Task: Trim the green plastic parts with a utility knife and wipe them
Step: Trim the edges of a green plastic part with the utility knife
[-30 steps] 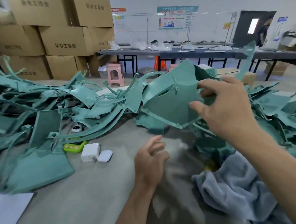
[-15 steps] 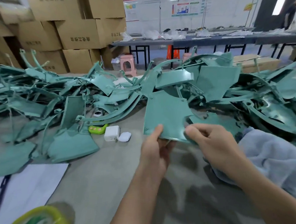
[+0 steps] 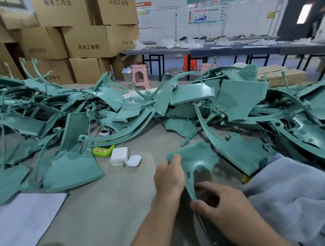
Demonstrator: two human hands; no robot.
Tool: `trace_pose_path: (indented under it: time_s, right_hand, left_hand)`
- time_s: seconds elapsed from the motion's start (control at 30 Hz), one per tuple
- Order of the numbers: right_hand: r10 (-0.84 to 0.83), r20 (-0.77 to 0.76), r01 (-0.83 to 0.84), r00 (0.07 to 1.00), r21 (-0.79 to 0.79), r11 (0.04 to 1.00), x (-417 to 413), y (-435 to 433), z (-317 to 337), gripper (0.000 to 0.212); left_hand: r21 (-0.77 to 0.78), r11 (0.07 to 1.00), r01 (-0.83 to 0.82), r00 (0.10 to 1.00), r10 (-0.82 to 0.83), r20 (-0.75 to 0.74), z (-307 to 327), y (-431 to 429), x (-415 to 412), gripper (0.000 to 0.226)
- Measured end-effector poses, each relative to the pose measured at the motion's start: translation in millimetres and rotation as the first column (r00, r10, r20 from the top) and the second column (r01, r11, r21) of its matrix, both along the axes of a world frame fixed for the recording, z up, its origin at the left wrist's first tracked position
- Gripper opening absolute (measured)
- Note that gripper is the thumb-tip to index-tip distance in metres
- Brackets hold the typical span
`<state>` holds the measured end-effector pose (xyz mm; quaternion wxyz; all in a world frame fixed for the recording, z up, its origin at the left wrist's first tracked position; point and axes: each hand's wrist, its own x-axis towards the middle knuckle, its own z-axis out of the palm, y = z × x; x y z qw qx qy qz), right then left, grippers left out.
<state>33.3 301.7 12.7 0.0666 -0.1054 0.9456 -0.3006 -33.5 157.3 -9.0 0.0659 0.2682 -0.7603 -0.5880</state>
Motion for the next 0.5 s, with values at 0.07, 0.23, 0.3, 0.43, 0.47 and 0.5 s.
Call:
trace_pose_path:
  time_s: [0.07, 0.23, 0.3, 0.43, 0.47, 0.5]
  right_hand:
    - [-0.067, -0.022, 0.065, 0.997, -0.080, 0.995, -2, 1, 2, 0.025]
    - [-0.083, -0.032, 0.078, 0.996, -0.128, 0.989, -4, 10, -5, 0.012]
    - [-0.062, -0.043, 0.057, 0.997, -0.105, 0.993, -6, 7, -7, 0.019]
    - [-0.049, -0.115, 0.041, 0.992, -0.076, 0.996, -12, 6, -12, 0.043]
    - [-0.065, -0.105, 0.058, 0.992, -0.068, 0.996, -14, 8, -14, 0.039]
    - [-0.072, -0.061, 0.069, 0.996, -0.044, 0.997, -15, 7, -14, 0.036]
  left_hand:
    - [-0.306, 0.946, -0.106, 0.993, 0.086, -0.079, 1, -6, -2, 0.044]
    - [-0.655, 0.684, -0.322, 0.942, 0.162, -0.293, 19, -67, -29, 0.012]
    - [-0.797, 0.581, -0.166, 0.984, 0.155, -0.092, 21, -86, -48, 0.013]
    - [-0.855, 0.514, 0.070, 0.980, 0.124, 0.155, 20, -104, -86, 0.022]
    - [-0.843, 0.532, 0.080, 0.982, 0.104, 0.159, 19, -108, -96, 0.022]
    - [-0.829, 0.553, 0.081, 0.984, 0.088, 0.155, 18, -112, -104, 0.022]
